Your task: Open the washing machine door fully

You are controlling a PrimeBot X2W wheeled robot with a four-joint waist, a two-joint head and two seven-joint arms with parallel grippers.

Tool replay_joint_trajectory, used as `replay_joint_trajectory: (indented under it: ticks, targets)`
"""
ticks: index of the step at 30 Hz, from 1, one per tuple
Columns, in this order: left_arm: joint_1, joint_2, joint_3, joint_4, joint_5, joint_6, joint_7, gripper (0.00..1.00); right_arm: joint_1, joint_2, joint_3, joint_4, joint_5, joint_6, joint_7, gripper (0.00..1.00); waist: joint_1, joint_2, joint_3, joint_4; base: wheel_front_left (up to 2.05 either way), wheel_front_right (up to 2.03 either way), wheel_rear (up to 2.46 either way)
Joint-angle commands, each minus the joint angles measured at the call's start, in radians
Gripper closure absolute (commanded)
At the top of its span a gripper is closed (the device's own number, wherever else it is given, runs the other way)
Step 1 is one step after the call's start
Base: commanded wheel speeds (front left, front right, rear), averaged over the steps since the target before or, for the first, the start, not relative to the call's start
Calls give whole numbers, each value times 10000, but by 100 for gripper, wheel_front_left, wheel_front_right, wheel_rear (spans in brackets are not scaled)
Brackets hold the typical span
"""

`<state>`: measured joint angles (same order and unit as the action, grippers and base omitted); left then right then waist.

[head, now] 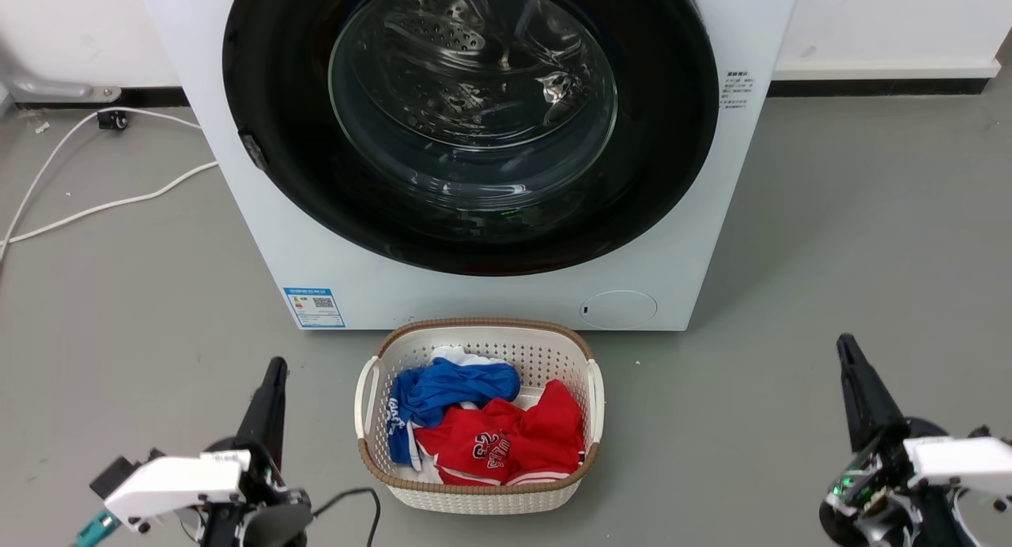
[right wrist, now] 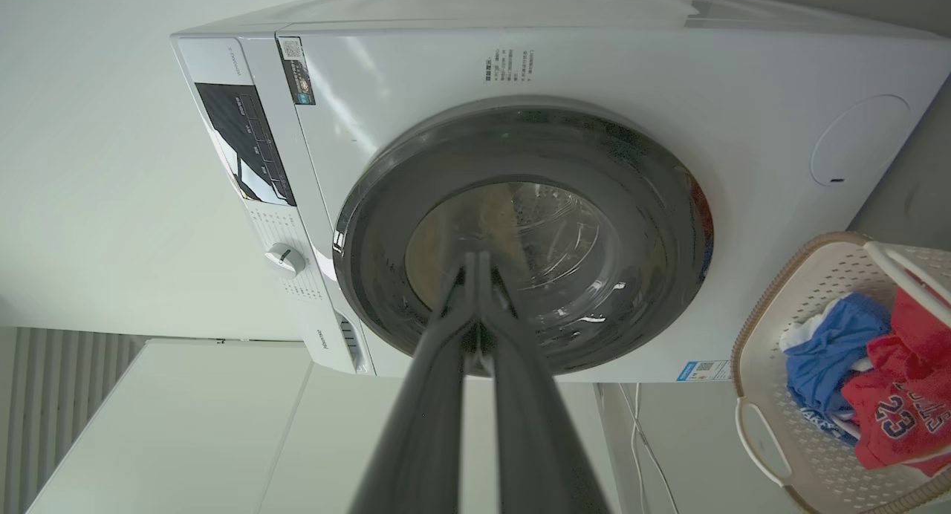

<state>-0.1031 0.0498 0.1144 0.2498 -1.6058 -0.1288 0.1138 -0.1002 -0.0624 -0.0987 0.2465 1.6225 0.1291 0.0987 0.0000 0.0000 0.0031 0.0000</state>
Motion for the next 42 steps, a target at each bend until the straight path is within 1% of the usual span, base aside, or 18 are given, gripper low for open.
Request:
replay_joint_trajectory:
  ticks: [1, 3, 11, 14, 17, 18, 23, 28, 35, 42]
  targets:
    - [21, -6, -8, 29, 1, 2, -3, 0, 28, 4, 8, 22, 0, 0, -1, 0, 0, 0, 0, 0, 0, 0, 0]
    - [126, -21, -61, 139, 4, 9, -28, 0, 148, 20, 35, 121, 2, -2, -17, 0, 0, 0, 1, -1, 0, 0, 0]
    - [161, -10, -616, -33, 86, 6, -432, 0, 315, 30, 337, -164, -72, 0, -330, 0, 0, 0, -23, -10, 0, 0, 0]
    - [142, 77, -819, -57, 466, 5, -596, 0, 361, -11, 443, -232, -288, 1, -510, 0, 0, 0, -42, -18, 0, 0, 0]
    - [123, 95, -914, -108, 1027, 3, -740, 0, 378, -119, 598, -304, -741, 2, -678, 0, 0, 0, -62, -24, 0, 0, 0]
    - [123, 95, -914, -108, 1027, 3, -740, 0, 378, -119, 598, -304, -741, 2, -678, 0, 0, 0, -62, -24, 0, 0, 0]
    - [157, 36, -921, -215, 2149, 92, -961, 0, 379, -272, 806, -417, -1977, 3, -915, 0, 0, 0, -99, -40, 0, 0, 0]
    - [152, 31, -1148, -348, 3432, 209, -1171, 0, 406, -302, 851, -520, -3487, 5, -1108, 0, 0, 0, -138, -44, 0, 0, 0]
    - [141, 183, -1386, -533, 5197, 437, -1450, 0, 464, -163, 744, -751, -5527, 7, -1144, 0, 0, 0, -164, -43, 0, 0, 0]
    - [134, 277, -1603, -694, 6637, 603, -1704, 0, 518, -119, 731, -960, -7055, 8, -1101, 0, 0, 0, -176, -36, 0, 0, 0]
